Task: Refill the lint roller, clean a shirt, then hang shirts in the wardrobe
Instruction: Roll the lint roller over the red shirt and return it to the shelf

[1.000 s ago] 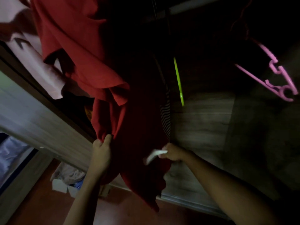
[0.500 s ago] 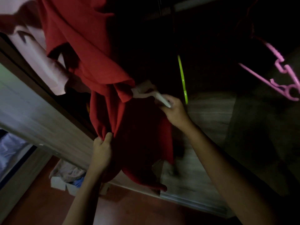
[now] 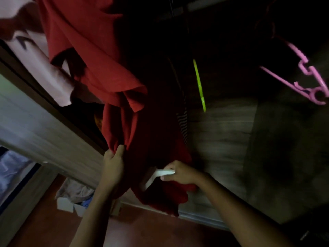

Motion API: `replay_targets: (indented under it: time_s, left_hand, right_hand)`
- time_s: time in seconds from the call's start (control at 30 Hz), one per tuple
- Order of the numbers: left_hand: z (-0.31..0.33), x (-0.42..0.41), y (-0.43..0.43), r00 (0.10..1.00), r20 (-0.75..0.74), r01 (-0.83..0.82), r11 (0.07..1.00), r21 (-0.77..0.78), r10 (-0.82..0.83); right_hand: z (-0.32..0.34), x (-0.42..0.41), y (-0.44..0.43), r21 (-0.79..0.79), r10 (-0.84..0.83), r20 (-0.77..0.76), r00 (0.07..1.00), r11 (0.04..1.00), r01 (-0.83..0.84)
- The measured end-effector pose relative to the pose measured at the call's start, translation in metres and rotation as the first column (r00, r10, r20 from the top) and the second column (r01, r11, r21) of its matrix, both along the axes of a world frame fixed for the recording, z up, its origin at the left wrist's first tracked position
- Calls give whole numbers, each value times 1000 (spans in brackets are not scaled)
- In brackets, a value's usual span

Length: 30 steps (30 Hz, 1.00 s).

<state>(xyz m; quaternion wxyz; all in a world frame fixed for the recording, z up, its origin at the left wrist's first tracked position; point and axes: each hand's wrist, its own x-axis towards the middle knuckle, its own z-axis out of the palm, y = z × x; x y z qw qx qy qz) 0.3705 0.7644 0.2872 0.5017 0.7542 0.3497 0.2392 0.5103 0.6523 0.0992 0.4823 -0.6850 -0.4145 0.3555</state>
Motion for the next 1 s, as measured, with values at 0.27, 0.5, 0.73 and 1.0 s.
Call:
replay_targets:
  time_s: [0.27,0.5,0.73,1.0]
  left_hand:
    - [0,-3,6,998,51,-22,1000,-5,22]
    - [-1,-6,16,999,33,-17,999,-46,18]
    - [12,-4,-2,997,79,-12,999,-52,16]
    - [12,-9,0,999,28,19,998,-58,-17]
  right_hand:
    - [72,38,-5,238,-209,16,978,951,199]
    - [97,43,-2,440,-429,-256,866,746,500]
    - [-11,9,21,109,-333,-126,934,931,347]
    - [-45,5,24,-285,-119,-18,993,952,109]
